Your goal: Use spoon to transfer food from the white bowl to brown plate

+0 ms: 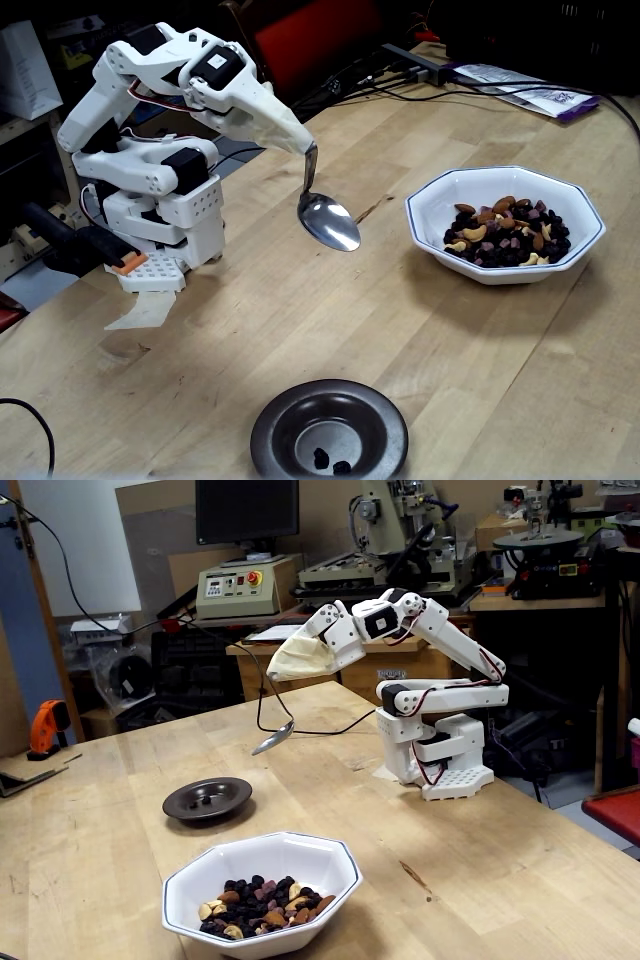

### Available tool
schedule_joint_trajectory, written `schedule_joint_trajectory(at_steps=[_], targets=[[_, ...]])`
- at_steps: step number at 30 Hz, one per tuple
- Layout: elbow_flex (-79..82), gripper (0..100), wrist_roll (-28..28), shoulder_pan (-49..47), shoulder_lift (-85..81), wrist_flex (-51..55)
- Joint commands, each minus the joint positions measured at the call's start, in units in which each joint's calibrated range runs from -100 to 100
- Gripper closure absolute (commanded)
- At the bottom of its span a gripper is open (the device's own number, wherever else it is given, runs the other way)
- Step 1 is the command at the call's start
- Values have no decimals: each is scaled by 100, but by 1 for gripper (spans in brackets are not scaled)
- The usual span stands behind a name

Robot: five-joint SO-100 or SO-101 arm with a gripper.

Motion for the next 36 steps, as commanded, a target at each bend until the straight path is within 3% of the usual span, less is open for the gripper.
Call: schedule_joint_trajectory(at_steps=[1,7,20,36], targets=[[-332,96,15,-31,17,3],[-244,96,15,-113,17,225],[-226,96,20,-1802,-34,1229],[747,96,20,-1883,-9,1213]])
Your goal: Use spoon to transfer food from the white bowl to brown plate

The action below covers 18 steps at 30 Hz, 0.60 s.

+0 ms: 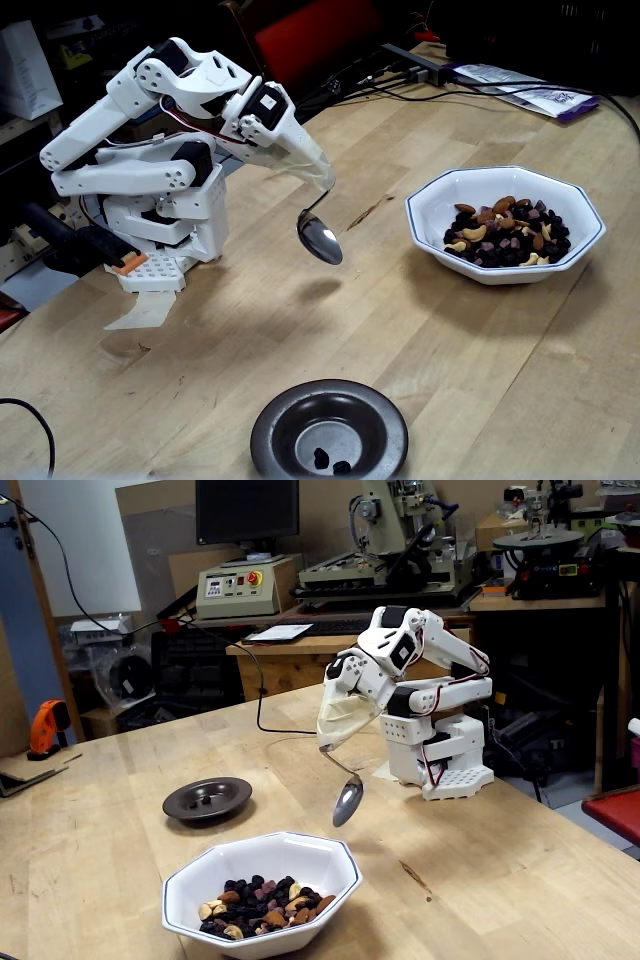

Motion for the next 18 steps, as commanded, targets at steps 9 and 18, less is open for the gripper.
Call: schedule_joint_trajectory(at_steps=[9,18], targets=[[10,96,20,756,51,-664],[-34,96,20,1637,51,-1075]])
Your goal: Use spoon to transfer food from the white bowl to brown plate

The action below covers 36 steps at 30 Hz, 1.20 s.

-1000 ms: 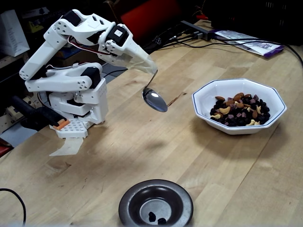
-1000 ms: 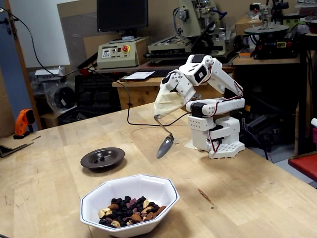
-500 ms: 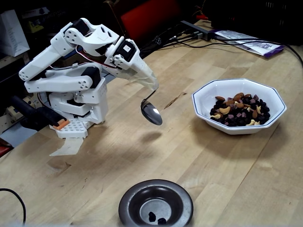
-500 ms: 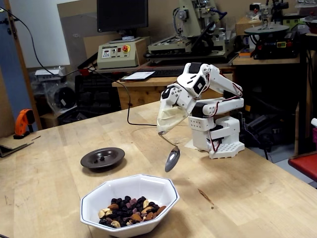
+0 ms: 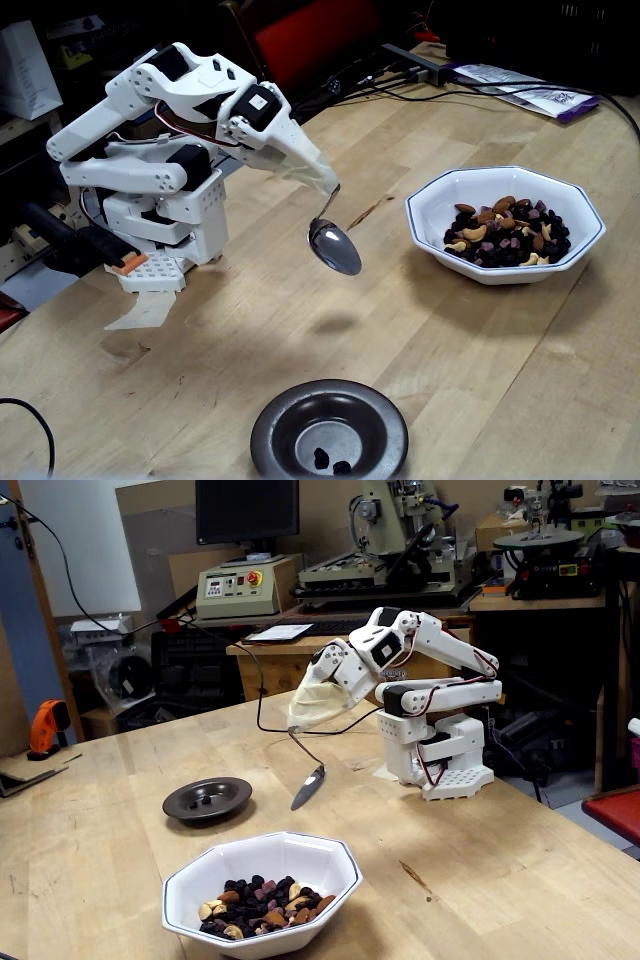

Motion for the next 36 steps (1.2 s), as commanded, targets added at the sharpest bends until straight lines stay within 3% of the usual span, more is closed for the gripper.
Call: schedule_joint_trajectory(at_steps=[1,15,36], targets=[[-127,96,20,280,43,-263],[-47,95,20,347,51,-1552],[156,96,15,347,43,-1607]])
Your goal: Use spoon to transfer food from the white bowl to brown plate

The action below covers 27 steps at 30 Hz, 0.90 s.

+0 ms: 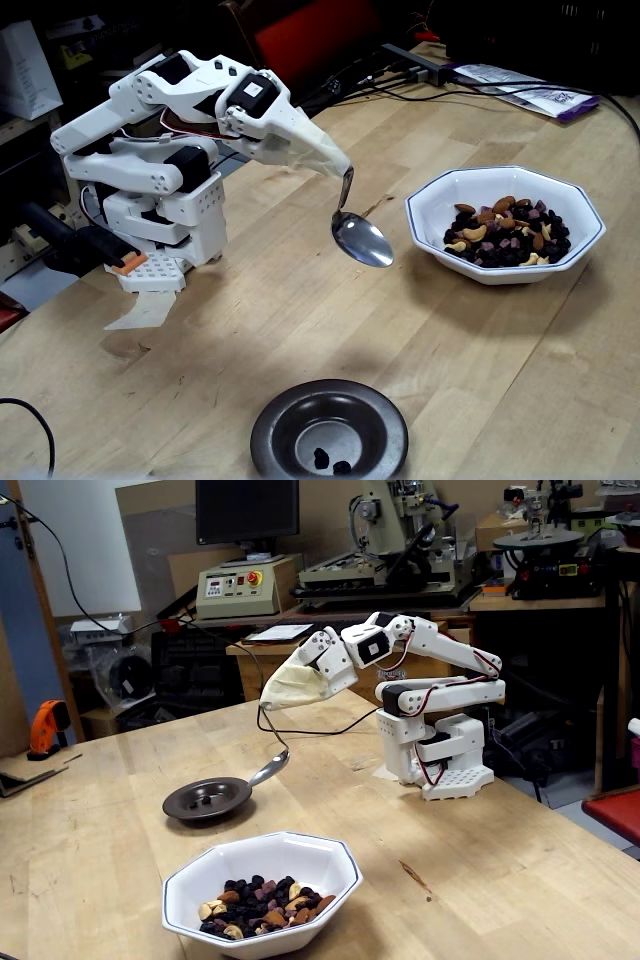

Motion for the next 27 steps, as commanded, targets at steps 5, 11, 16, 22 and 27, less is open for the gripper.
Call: schedule_joint_trajectory(at_steps=[5,11,16,22,27], targets=[[-71,96,15,47,8,-130],[-71,96,15,25,8,-130],[-71,96,15,18,8,-130],[-71,96,15,18,8,-130],[-71,96,15,18,8,-130]])
